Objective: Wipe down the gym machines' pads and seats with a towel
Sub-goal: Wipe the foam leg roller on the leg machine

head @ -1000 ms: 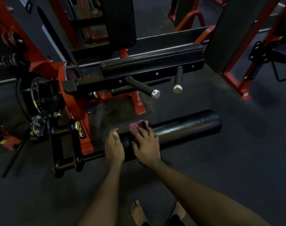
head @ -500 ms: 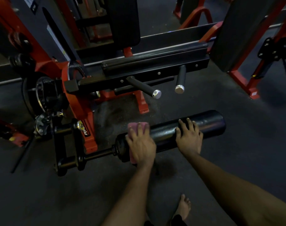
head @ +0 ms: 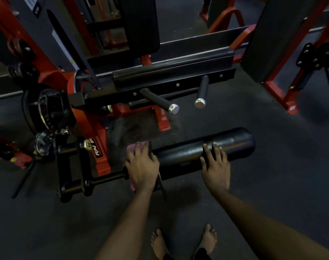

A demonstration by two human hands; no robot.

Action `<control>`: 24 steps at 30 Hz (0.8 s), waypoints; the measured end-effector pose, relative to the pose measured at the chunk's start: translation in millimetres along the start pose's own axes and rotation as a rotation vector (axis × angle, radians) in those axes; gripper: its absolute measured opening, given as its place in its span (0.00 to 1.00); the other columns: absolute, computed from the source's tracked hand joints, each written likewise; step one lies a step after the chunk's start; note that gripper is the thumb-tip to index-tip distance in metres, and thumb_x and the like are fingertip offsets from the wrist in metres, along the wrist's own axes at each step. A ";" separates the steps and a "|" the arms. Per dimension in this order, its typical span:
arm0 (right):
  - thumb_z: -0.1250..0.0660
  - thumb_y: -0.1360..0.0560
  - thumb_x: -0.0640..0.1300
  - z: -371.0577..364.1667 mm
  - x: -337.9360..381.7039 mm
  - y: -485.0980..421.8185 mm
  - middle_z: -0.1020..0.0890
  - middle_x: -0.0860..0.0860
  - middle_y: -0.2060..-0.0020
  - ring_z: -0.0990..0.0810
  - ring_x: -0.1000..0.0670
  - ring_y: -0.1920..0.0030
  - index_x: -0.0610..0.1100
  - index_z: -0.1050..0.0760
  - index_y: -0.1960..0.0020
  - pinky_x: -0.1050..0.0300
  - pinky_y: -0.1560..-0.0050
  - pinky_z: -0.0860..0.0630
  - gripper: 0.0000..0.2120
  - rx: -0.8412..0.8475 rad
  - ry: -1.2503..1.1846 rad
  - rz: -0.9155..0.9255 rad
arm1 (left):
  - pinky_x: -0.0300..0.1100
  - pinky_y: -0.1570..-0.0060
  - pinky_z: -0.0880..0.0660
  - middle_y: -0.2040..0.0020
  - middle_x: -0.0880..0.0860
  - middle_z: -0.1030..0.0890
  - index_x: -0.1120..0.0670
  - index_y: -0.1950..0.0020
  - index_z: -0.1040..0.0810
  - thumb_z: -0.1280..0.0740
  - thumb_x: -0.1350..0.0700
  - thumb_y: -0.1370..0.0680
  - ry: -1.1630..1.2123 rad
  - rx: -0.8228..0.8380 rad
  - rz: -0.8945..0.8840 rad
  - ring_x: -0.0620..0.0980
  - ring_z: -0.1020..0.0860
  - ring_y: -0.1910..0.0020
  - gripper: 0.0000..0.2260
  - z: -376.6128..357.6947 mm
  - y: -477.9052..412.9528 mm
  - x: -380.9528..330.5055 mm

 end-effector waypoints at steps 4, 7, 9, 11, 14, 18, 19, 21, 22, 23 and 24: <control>0.41 0.17 0.56 1.1 -2.2 0.2 0.36 0.47 0.22 0.38 0.42 0.24 0.55 0.37 0.21 0.39 0.33 0.29 0.25 0.007 0.013 0.014 | 0.73 0.33 0.38 0.26 0.49 0.29 0.43 0.27 0.30 0.32 0.47 0.24 0.092 -0.022 0.157 0.57 0.36 0.26 0.25 4.4 -13.9 33.0; 0.38 0.17 0.53 -0.7 -6.0 7.8 0.37 0.46 0.21 0.38 0.41 0.24 0.55 0.38 0.20 0.39 0.34 0.29 0.26 0.008 0.025 0.012 | 0.73 0.34 0.36 0.25 0.50 0.30 0.44 0.25 0.32 0.35 0.45 0.24 0.043 -0.026 0.175 0.61 0.36 0.26 0.27 4.9 -8.4 26.8; 0.35 0.18 0.50 2.0 -7.9 10.3 0.34 0.45 0.23 0.35 0.40 0.26 0.53 0.35 0.22 0.40 0.37 0.27 0.26 0.003 0.007 0.022 | 0.67 0.35 0.33 0.24 0.51 0.32 0.46 0.24 0.33 0.37 0.45 0.24 -0.004 -0.027 0.140 0.63 0.38 0.25 0.28 0.6 9.0 14.8; 0.35 0.19 0.48 14.7 -7.5 3.3 0.27 0.44 0.30 0.30 0.39 0.33 0.49 0.27 0.29 0.41 0.43 0.25 0.19 -0.061 -0.044 0.048 | 0.64 0.32 0.34 0.24 0.52 0.31 0.47 0.24 0.32 0.37 0.47 0.23 -0.012 -0.048 0.125 0.64 0.39 0.24 0.27 -0.7 24.4 4.4; 0.39 0.18 0.50 28.3 -20.6 -22.3 0.26 0.44 0.33 0.30 0.38 0.34 0.49 0.26 0.32 0.41 0.44 0.26 0.15 -0.131 -0.060 -0.030 | 0.62 0.33 0.32 0.25 0.52 0.30 0.48 0.25 0.30 0.36 0.49 0.23 -0.031 -0.061 0.026 0.62 0.37 0.25 0.25 0.3 20.5 4.0; 0.39 0.17 0.52 17.6 -26.7 -32.2 0.31 0.43 0.26 0.35 0.39 0.27 0.50 0.29 0.26 0.37 0.38 0.28 0.20 -0.090 0.019 -0.101 | 0.58 0.39 0.25 0.30 0.51 0.26 0.49 0.26 0.30 0.35 0.50 0.24 0.053 -0.070 -0.040 0.59 0.32 0.29 0.25 2.0 6.2 26.9; 0.39 0.17 0.51 16.5 -26.0 -32.5 0.31 0.43 0.26 0.35 0.39 0.27 0.50 0.29 0.26 0.37 0.39 0.28 0.20 -0.087 0.024 -0.103 | 0.58 0.40 0.25 0.31 0.51 0.25 0.49 0.27 0.29 0.34 0.50 0.24 0.060 -0.078 0.045 0.59 0.32 0.30 0.25 1.4 6.3 27.6; 0.38 0.18 0.51 17.3 -26.3 -33.9 0.30 0.43 0.27 0.35 0.39 0.27 0.50 0.29 0.26 0.38 0.39 0.28 0.20 -0.081 0.020 -0.110 | 0.57 0.39 0.27 0.32 0.52 0.24 0.50 0.29 0.27 0.34 0.49 0.26 0.015 -0.074 0.120 0.61 0.30 0.32 0.24 -4.6 8.3 1.9; 0.38 0.18 0.51 18.0 -26.3 -35.1 0.29 0.43 0.27 0.34 0.39 0.28 0.50 0.29 0.27 0.39 0.40 0.27 0.20 -0.078 0.031 -0.109 | 0.57 0.39 0.28 0.34 0.53 0.23 0.50 0.30 0.26 0.34 0.49 0.26 0.016 -0.044 0.065 0.61 0.29 0.34 0.24 -12.2 8.3 -23.3; 0.38 0.18 0.51 18.6 -26.0 -36.0 0.28 0.43 0.28 0.33 0.39 0.28 0.50 0.28 0.27 0.40 0.41 0.27 0.20 -0.072 0.050 -0.103 | 0.57 0.40 0.29 0.35 0.54 0.22 0.50 0.30 0.25 0.33 0.49 0.27 0.027 -0.018 -0.028 0.61 0.28 0.35 0.25 -19.7 10.8 -51.3; 0.38 0.18 0.52 19.3 -25.9 -36.5 0.28 0.43 0.28 0.33 0.39 0.29 0.50 0.28 0.27 0.41 0.42 0.26 0.20 -0.065 0.061 -0.099 | 0.57 0.39 0.28 0.34 0.53 0.23 0.50 0.30 0.26 0.32 0.49 0.28 0.035 0.000 -0.131 0.61 0.28 0.36 0.25 -26.8 15.1 -76.5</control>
Point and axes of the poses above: each hand's wrist, its own y-axis away from the middle knuckle, its own z-axis out of the back of the hand, x = y × z, the point moved 10 cm from there along -y, towards the middle knuckle
